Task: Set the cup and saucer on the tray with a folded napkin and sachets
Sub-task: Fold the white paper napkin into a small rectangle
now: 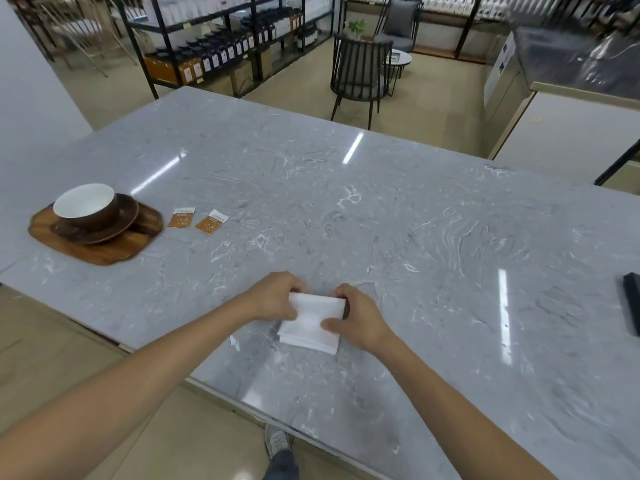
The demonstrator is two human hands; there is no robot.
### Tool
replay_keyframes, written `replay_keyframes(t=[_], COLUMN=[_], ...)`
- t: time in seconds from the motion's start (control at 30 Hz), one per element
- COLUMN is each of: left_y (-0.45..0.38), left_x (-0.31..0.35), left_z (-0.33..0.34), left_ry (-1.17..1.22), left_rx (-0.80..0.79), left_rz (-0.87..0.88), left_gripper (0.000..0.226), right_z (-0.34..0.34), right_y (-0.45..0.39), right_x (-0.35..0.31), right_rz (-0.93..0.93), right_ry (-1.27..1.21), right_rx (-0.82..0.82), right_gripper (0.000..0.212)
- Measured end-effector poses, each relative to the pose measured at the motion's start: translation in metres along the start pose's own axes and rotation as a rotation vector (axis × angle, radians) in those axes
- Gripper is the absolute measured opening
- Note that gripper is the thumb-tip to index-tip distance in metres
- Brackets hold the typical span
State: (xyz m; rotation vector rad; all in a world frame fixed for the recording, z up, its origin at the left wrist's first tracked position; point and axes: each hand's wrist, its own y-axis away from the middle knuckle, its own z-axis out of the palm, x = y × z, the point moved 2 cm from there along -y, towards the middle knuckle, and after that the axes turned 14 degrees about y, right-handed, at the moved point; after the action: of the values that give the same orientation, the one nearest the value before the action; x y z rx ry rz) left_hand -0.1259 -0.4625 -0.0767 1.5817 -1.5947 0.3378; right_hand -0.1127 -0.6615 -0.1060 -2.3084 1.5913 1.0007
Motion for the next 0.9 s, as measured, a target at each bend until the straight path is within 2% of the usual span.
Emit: replay_keyframes(t=[0.1,0.2,0.33,0.4,0.53,0.67,0.9], left_y=[0.029,0.051,0.070,0.076,0.083,0.088,0.096], left_x=[-0.010,-0.018,-0.030,-0.037,-0.043,-0.051,-0.069], left_z=[0.009,0.026,0.046,0.053,0.062,0.068,0.083], left_ry=[0.086,0.066,0.010,-0.066,-0.271,-0.324,-0.342], left_rx=[0.166,0.248,0.319,0.323,0.408,0.451,0.376], left_rz=[0.121,0.257,0.427,0.474,0.545,0.559,0.479], left_gripper=[0.024,0.023,0.038,0.047,0.045,0.044,0.052], right_z=[0.011,0.020,0.026,0.028,0.036,0.048,0.058], right_y=[0.022,0.035,0.051,0.059,0.069,0.075,0.079], right_x=[0.000,-0.002,-0.001,0.000,0.006,0.012,0.022], right_rz=[-0.102,-0.240,-0.367,-0.442,-0.504,-0.492,-0.458], right_ry=[0.027,0.182,0.287,0.294,0.368,0.381,0.460], right_rx=[0.087,0.149,0.252,0.312,0.333,0.308,0.247], right_gripper=[0.026,0.018,0.042,0.045,0.050,0.050,0.054])
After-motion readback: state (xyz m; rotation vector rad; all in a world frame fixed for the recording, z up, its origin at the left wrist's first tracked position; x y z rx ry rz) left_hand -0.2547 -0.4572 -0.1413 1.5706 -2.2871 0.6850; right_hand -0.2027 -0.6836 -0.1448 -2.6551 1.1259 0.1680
